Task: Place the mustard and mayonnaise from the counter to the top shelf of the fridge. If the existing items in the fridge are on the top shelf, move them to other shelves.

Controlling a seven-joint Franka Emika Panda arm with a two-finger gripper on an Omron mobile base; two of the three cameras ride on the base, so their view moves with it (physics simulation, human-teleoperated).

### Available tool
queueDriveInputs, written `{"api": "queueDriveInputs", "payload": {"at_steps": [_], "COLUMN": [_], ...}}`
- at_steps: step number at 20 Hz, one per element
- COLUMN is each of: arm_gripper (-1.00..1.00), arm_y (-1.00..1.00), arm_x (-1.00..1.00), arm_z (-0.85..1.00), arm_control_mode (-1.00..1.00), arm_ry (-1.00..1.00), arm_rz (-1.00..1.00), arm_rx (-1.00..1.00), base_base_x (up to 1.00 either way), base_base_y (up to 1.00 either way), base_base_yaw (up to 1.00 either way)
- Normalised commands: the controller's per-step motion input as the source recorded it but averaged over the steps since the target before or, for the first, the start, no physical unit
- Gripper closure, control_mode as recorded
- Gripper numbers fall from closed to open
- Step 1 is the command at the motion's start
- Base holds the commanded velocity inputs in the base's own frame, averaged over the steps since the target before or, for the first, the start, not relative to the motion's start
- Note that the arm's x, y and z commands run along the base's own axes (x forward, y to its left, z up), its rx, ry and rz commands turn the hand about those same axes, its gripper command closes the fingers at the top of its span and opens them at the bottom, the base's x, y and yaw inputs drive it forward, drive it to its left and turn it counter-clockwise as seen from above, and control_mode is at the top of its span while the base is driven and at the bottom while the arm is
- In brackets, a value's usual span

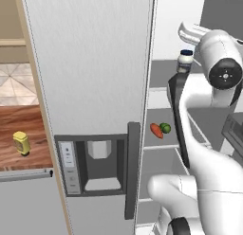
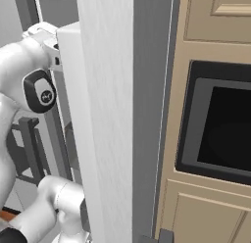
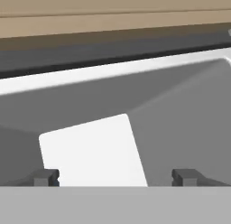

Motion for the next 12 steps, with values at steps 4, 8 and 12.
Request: {"api": "queueDriveInputs", "payload": {"at_steps": [4,8,12], "arm_gripper": [-1.0,-1.0,-1.0], "arm_y": [0.23,0.13,0.0], "arm_x": [-1.0,-1.0,-1.0], "arm_z": [-0.05,-0.79,-1.0], "arm_control_mode": [-1.0,-1.0,-1.0], "arm_ry": [0.28,0.29,0.31], "arm_rz": [0.02,0.11,0.2], "arm_rx": [0.06,0.04,0.13], "base_base_x": [0.0,0.0,0.0], "base_base_y": [0.0,0.0,0.0], "base_base_yaw": [0.0,0.0,0.0]}}
